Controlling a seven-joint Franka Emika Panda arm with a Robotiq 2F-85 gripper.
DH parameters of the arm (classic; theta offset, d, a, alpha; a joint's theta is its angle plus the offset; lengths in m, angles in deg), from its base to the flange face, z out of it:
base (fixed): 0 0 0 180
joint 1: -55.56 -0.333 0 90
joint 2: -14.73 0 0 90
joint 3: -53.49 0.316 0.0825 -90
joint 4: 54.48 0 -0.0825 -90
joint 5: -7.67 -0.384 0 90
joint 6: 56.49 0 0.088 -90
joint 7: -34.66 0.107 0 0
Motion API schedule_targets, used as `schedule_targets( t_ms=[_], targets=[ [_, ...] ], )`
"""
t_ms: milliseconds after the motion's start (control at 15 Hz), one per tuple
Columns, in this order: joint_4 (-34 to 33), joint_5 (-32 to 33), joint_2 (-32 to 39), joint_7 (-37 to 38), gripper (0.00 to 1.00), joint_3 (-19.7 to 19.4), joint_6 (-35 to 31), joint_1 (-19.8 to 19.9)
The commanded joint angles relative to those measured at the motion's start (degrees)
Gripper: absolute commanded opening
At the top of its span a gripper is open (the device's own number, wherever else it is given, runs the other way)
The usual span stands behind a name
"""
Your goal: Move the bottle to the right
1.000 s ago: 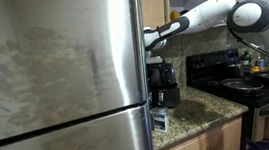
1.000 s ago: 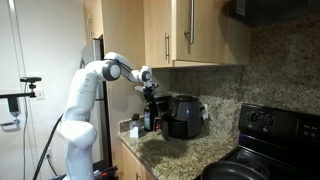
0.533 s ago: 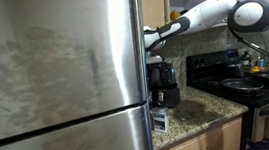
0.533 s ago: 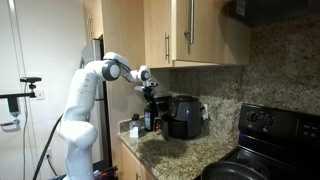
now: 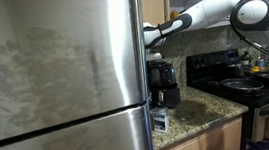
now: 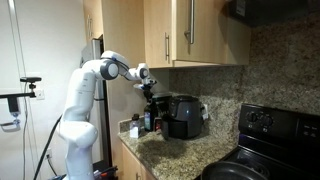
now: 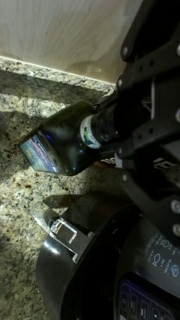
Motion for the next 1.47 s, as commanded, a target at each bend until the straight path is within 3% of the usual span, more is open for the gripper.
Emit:
schedule_targets(
  t_ms=[0, 333, 400, 467, 800, 1400],
  targets=[
    [0.5, -1.8, -4.7, -0.1, 0.12, -0.3, 0.6, 0.4],
    [-0.1, -3.4, -7.3, -0.1, 0.12, 0.0, 2.5, 1.4],
    [-0.4, -3.3, -7.2, 1.5, 0.53, -0.1, 3.8, 1.4],
    [-0.8, -3.1, -7.1, 2.2, 0.63, -0.1, 5.2, 1.5],
    [-1.7, -3.5, -4.9, 2.3, 0.97, -0.2, 8.4, 2.1],
    [-4.9, -5.4, 0.1, 0.2, 1.00, -0.6, 7.6, 2.0]
  ],
)
